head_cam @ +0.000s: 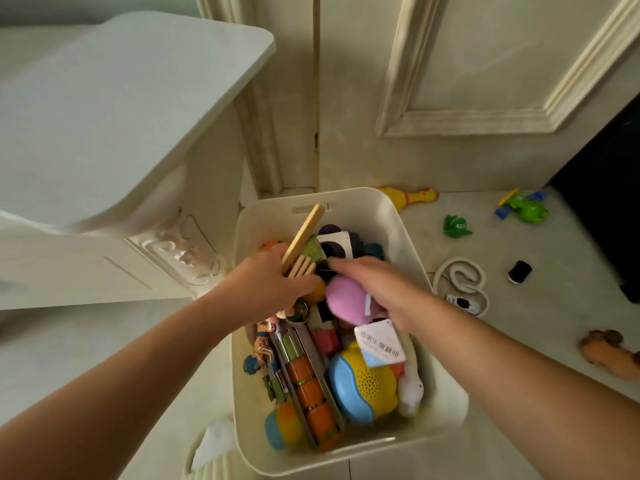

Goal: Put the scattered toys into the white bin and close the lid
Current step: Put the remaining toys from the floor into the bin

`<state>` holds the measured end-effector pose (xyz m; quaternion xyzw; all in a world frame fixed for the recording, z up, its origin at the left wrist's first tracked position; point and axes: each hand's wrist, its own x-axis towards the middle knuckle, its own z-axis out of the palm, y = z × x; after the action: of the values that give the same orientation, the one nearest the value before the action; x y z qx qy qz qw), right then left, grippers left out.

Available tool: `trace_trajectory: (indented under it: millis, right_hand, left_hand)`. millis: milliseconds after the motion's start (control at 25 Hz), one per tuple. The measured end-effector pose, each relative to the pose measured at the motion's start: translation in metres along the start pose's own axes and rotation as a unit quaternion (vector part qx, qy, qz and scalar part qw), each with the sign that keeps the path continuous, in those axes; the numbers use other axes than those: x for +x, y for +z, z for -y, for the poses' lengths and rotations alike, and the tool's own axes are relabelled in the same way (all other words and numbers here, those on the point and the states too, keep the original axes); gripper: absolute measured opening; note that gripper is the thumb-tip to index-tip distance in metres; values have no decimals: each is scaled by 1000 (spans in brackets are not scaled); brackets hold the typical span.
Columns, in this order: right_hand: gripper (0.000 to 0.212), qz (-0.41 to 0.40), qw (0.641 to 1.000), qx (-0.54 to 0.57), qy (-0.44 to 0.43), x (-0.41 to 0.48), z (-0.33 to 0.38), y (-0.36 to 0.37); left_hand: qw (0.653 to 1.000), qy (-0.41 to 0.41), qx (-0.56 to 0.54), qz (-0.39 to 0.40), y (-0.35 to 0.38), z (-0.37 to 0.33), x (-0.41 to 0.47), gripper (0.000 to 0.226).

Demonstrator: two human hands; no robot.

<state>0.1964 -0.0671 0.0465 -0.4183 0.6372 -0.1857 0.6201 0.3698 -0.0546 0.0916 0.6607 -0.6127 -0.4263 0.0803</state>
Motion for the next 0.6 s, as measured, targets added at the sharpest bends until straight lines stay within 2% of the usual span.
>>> trace_trajectory:
  millis: [80,200,320,400,480,560,600]
  right_hand:
    - [47,-51,997,-49,-30,3,-4,-23]
    - [43,-5,985,-154,-78,-1,-12,-32]
    - [39,-11,922,-354,-154,-1,-40,-18]
    - [42,-23,898,-400,-182,-2,-52,-13]
    - [39,-76,938,-297,-161,-1,-38,-24]
    - [34,-102,984,-86,-120,-7,-12,-42]
    - [33,-77,992,11,-99,-13,-1,-49]
  left_hand:
    - [1000,-2,0,-7,6,0,0,35]
    - [1000,4,7,12,16,-1,0,37]
    - [998,7,-16,55,26,1,2,49]
    - [998,15,-19,61,37,2,3,53]
    - [998,27,-23,42,46,0,6,53]
    - [998,43,-24,28,53,-6,10,53]
    - [998,50,-28,29,56,-9,10,54]
